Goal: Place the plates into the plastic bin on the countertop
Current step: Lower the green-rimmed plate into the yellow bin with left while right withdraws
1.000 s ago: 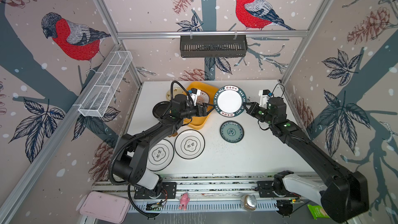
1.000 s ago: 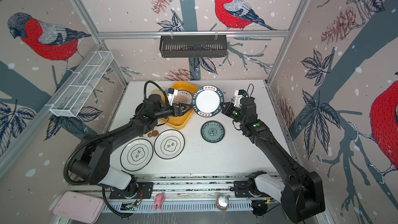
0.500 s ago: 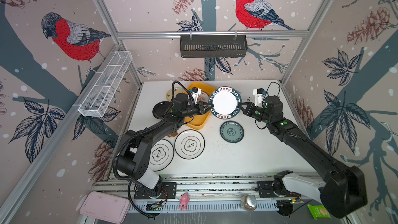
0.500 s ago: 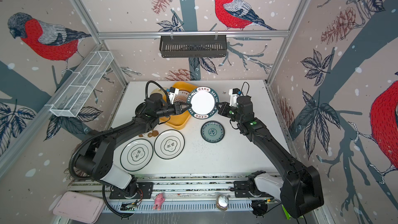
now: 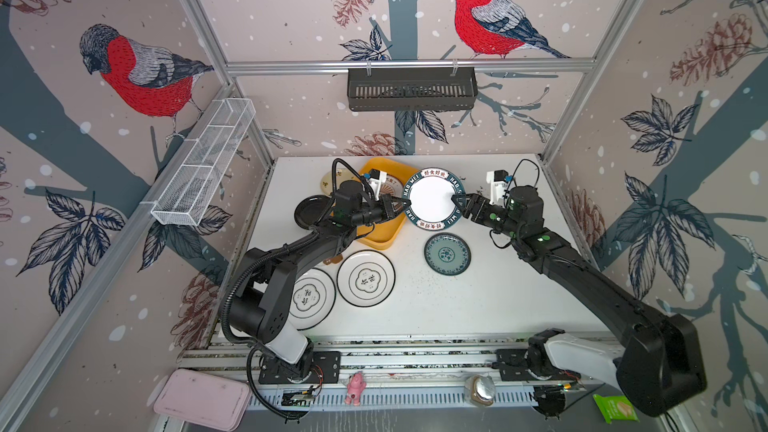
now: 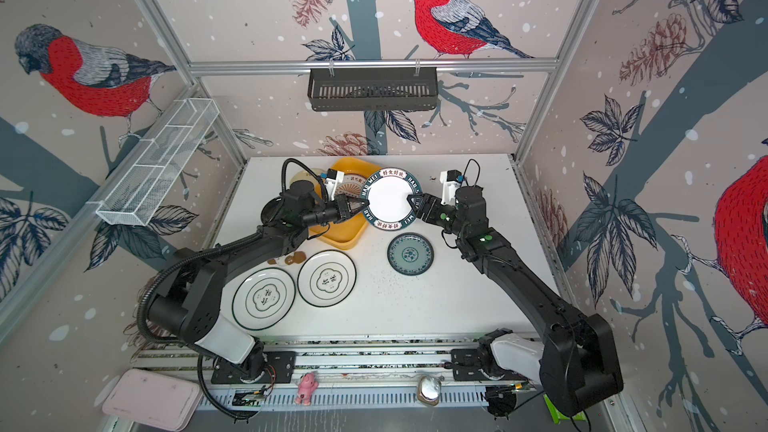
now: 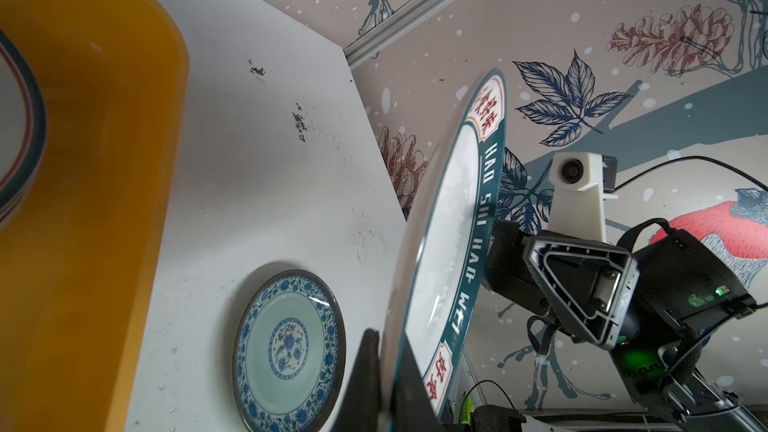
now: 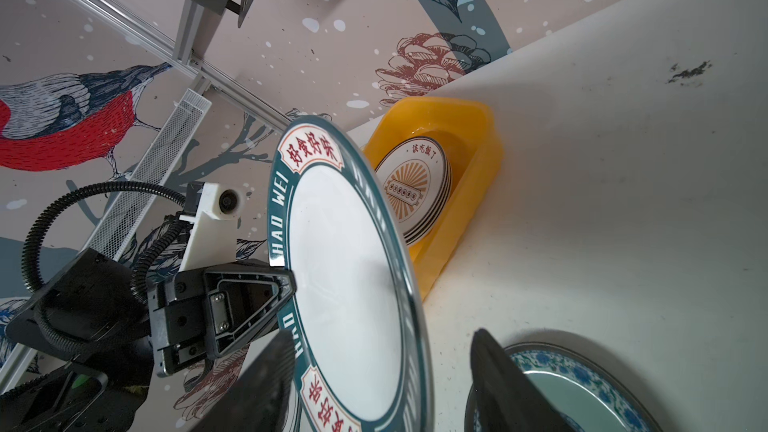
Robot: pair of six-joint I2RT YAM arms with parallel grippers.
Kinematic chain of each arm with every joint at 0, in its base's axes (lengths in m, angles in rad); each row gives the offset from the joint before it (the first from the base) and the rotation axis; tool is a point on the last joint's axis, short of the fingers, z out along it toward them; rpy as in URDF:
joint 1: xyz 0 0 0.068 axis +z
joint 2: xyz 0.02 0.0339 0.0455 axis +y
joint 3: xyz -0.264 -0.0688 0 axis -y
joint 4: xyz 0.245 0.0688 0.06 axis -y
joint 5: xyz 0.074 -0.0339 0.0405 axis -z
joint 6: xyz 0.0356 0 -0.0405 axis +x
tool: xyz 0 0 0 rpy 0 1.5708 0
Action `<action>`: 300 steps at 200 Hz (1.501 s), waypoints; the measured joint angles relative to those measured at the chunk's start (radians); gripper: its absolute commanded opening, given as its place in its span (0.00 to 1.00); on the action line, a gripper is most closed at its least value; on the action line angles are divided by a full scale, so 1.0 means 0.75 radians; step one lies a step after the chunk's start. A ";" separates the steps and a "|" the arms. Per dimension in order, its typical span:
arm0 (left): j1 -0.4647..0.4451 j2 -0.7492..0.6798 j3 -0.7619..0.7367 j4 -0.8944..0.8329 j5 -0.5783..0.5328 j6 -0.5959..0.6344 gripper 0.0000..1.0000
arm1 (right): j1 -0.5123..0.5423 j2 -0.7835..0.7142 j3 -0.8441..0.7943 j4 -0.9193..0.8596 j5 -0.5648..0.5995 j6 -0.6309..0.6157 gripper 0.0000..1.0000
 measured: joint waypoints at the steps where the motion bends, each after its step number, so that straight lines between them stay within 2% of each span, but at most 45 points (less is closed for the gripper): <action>1: 0.000 0.000 0.001 -0.002 -0.001 -0.001 0.00 | 0.000 -0.001 -0.001 0.001 0.001 0.000 0.83; 33: 0.038 0.000 0.007 -0.041 -0.049 -0.041 0.00 | 0.002 -0.083 -0.039 0.021 0.091 -0.001 0.94; 70: 0.135 -0.003 -0.027 -0.087 -0.158 -0.108 0.00 | 0.004 -0.198 -0.072 0.031 0.174 -0.013 1.00; 112: 0.246 -0.008 -0.026 -0.179 -0.276 -0.114 0.00 | 0.003 -0.290 -0.111 0.035 0.246 -0.045 1.00; 172: 0.349 0.107 0.038 -0.235 -0.340 -0.106 0.00 | 0.004 -0.326 -0.142 0.044 0.281 -0.090 1.00; 300: 0.363 0.457 0.313 -0.319 -0.346 -0.115 0.01 | 0.004 -0.346 -0.171 0.057 0.274 -0.113 1.00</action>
